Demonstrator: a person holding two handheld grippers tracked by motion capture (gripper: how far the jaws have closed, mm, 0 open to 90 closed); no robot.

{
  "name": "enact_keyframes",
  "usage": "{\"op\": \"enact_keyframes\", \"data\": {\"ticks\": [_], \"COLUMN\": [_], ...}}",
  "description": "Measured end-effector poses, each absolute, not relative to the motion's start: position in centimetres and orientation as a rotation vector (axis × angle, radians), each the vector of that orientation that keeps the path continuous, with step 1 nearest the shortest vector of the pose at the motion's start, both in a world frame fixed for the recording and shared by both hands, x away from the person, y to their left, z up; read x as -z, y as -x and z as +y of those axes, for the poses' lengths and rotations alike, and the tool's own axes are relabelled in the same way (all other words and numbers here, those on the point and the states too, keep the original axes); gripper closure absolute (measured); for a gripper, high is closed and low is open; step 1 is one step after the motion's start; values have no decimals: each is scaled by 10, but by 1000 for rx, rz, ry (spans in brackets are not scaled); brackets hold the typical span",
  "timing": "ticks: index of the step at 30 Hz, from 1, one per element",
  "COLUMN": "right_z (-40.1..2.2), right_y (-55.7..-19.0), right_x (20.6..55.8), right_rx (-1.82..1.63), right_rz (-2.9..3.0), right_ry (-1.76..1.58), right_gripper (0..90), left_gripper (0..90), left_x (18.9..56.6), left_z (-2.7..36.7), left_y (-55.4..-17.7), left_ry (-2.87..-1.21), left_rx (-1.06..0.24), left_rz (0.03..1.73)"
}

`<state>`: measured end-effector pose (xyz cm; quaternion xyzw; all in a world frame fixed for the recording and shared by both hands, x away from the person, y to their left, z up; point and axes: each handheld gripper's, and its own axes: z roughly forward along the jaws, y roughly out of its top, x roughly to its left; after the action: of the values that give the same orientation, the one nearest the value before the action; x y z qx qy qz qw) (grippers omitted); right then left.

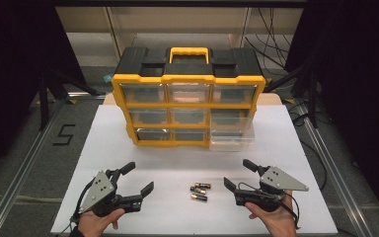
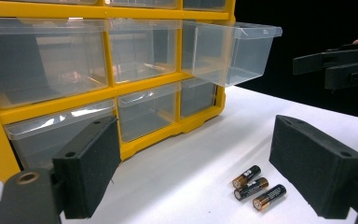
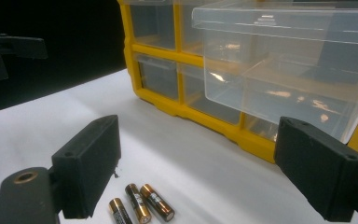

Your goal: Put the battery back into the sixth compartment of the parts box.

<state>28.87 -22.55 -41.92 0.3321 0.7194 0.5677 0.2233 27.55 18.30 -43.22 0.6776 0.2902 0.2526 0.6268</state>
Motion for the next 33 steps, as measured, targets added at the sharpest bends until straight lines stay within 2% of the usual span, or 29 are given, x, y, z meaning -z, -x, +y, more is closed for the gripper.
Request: {"op": "enact_keyframes", "data": {"ticks": [27, 31, 33], "right_z": [-206, -197, -193], "right_y": [-289, -292, -293], "right_x": [407, 401, 400], "right_rx": [-1506, -1417, -1391], "right_rz": [2120, 2191, 2223], "right_ry": [-779, -692, -666], "right_gripper": [160, 170, 205], "left_gripper": [155, 155, 155], "left_x": [433, 433, 433], "left_z": [184, 183, 183], "left_y": [-276, -276, -277], "left_ry": [-1555, -1555, -1552], "left_rx": [-583, -585, -585], "left_rz": [669, 668, 659]}}
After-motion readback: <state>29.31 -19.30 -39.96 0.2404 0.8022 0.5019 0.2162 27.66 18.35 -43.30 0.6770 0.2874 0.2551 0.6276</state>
